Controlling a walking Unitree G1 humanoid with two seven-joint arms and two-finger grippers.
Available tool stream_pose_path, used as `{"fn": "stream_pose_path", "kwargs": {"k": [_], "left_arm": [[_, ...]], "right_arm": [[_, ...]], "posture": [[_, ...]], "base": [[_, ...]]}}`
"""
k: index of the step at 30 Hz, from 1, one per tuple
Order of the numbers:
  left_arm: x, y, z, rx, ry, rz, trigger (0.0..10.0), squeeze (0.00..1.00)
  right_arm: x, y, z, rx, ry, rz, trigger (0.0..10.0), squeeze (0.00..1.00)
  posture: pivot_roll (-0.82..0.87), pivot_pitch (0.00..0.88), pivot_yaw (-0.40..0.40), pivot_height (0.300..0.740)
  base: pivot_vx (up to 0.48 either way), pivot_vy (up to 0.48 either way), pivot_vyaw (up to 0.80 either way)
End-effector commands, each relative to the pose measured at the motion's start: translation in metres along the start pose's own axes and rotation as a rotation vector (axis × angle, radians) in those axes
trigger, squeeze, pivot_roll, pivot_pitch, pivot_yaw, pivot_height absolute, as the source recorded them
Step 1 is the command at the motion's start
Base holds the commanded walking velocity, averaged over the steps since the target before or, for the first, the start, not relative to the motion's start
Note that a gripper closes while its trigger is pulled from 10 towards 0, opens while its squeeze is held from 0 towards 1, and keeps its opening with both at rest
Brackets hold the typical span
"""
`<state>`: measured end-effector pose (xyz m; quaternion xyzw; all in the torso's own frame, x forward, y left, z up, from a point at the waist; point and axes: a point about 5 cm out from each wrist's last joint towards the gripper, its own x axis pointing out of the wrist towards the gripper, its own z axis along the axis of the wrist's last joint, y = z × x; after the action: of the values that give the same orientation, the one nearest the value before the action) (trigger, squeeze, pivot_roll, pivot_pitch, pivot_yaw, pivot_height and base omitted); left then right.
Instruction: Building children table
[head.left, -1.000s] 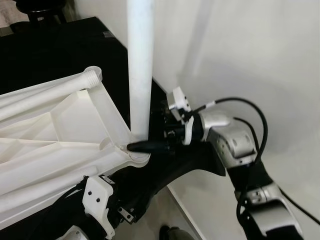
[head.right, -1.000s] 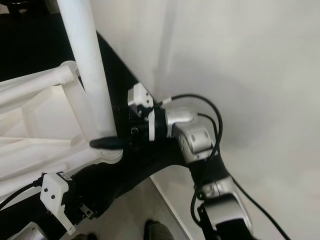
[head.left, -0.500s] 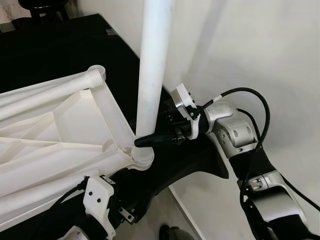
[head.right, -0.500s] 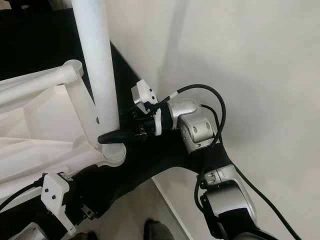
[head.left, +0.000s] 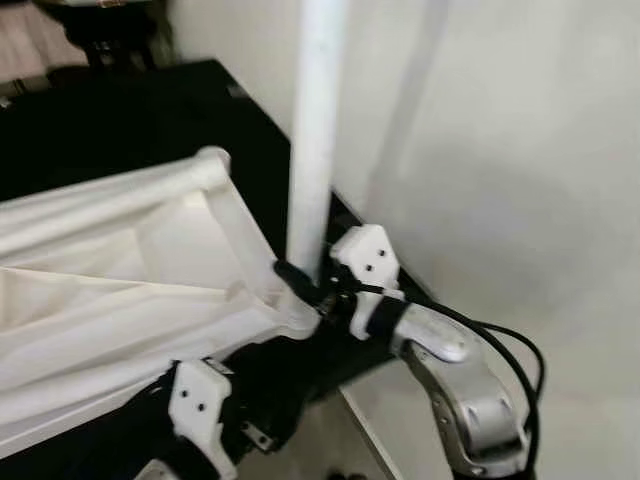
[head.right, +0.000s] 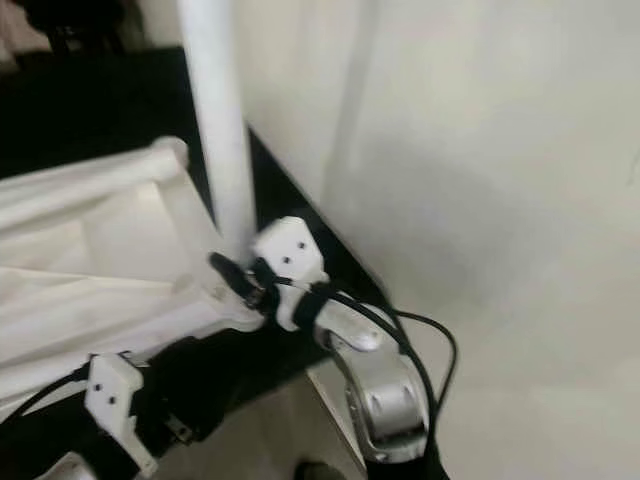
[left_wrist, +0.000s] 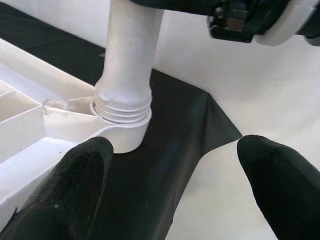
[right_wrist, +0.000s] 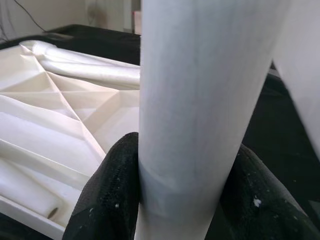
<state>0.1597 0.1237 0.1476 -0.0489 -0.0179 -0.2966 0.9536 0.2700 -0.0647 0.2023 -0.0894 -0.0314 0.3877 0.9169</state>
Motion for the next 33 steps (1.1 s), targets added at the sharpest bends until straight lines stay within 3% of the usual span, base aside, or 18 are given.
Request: {"fn": "stream_pose_path", "kwargs": {"k": [1, 2, 3, 4, 7, 8, 10, 12, 15, 16, 17, 18, 19, 28, 29, 33], "left_arm": [[0.000, -0.001, -0.006, -0.016, 0.023, -0.005, 10.0, 0.00], [0.000, -0.001, -0.006, -0.016, 0.023, -0.005, 10.0, 0.00], [0.000, 0.000, -0.007, -0.015, 0.023, -0.005, 10.0, 0.00], [0.000, 0.000, -0.008, -0.014, 0.021, 0.001, 10.0, 0.00], [0.000, 0.001, -0.008, -0.013, 0.019, 0.006, 10.0, 0.00], [0.001, 0.001, -0.008, -0.011, 0.017, 0.011, 10.0, 0.00], [0.002, 0.003, -0.009, -0.009, 0.016, 0.014, 10.0, 0.00], [0.003, 0.004, -0.009, -0.008, 0.016, 0.014, 10.0, 0.00], [0.003, 0.004, -0.010, -0.007, 0.017, 0.013, 10.0, 0.00], [0.004, 0.004, -0.010, -0.005, 0.018, 0.012, 10.0, 0.00], [0.004, 0.004, -0.010, -0.005, 0.018, 0.012, 10.0, 0.00], [0.005, 0.004, -0.011, -0.005, 0.019, 0.011, 10.0, 0.00], [0.005, 0.004, -0.011, -0.003, 0.020, 0.011, 10.0, 0.00], [0.005, 0.004, -0.011, 0.001, 0.020, 0.016, 10.0, 0.00], [0.005, 0.003, -0.011, 0.001, 0.020, 0.017, 10.0, 0.00], [0.005, 0.002, -0.012, -0.001, 0.020, 0.015, 10.0, 0.00]], "right_arm": [[-0.005, -0.008, -0.044, 0.016, 0.235, -0.048, 0.0, 0.00], [-0.005, -0.008, -0.044, 0.016, 0.235, -0.048, 0.0, 0.00], [-0.001, -0.010, -0.042, 0.042, 0.224, -0.017, 10.0, 0.00], [0.002, -0.008, -0.040, 0.033, 0.215, 0.079, 10.0, 0.25], [0.002, -0.004, -0.038, 0.027, 0.217, 0.125, 10.0, 0.25], [0.003, -0.001, -0.031, 0.030, 0.182, 0.200, 10.0, 1.00], [0.003, 0.000, -0.010, 0.016, 0.057, 0.403, 10.0, 1.00], [0.003, -0.006, -0.001, -0.028, 0.000, 0.530, 10.0, 1.00], [0.005, -0.010, 0.000, -0.059, 0.006, 0.561, 10.0, 1.00], [0.009, -0.017, -0.004, -0.129, 0.037, 0.595, 10.0, 0.73], [0.009, -0.017, -0.004, -0.129, 0.037, 0.595, 10.0, 0.73], [0.012, -0.022, -0.006, -0.178, 0.061, 0.618, 10.0, 0.04], [0.017, -0.027, -0.007, -0.196, 0.073, 0.645, 10.0, 0.00], [0.032, -0.037, 0.005, -0.189, 0.047, 0.743, 10.0, 0.00], [0.036, -0.039, 0.008, -0.182, 0.038, 0.757, 0.4, 0.00], [0.038, -0.043, 0.011, -0.161, 0.017, 0.802, 0.0, 0.00]], "posture": [[-0.20, 0.204, -0.129, 0.740], [-0.20, 0.204, -0.129, 0.740], [-0.20, 0.198, -0.130, 0.740], [-0.20, 0.191, -0.129, 0.740], [-0.20, 0.191, -0.129, 0.740], [-0.19, 0.185, -0.129, 0.740], [-0.19, 0.178, -0.126, 0.740], [-0.19, 0.175, -0.125, 0.740], [-0.18, 0.175, -0.126, 0.740], [-0.17, 0.168, -0.127, 0.740], [-0.17, 0.168, -0.127, 0.740], [-0.17, 0.168, -0.127, 0.740], [-0.16, 0.167, -0.127, 0.740], [-0.15, 0.172, -0.126, 0.740], [-0.15, 0.173, -0.125, 0.740], [-0.15, 0.177, -0.126, 0.740]], "base": [[0.000, 0.000, 0.00], [0.000, 0.000, 0.00], [0.000, 0.000, 0.00], [0.000, 0.000, 0.00], [0.000, 0.000, 0.00], [0.000, 0.000, 0.00], [0.000, 0.000, 0.00], [0.000, 0.000, 0.00], [0.000, 0.000, 0.00], [0.000, 0.000, 0.00], [0.000, 0.000, 0.00], [0.000, 0.000, 0.00], [0.000, 0.000, 0.00], [0.000, 0.000, 0.00], [0.000, 0.000, 0.00], [0.000, 0.000, 0.00]]}}
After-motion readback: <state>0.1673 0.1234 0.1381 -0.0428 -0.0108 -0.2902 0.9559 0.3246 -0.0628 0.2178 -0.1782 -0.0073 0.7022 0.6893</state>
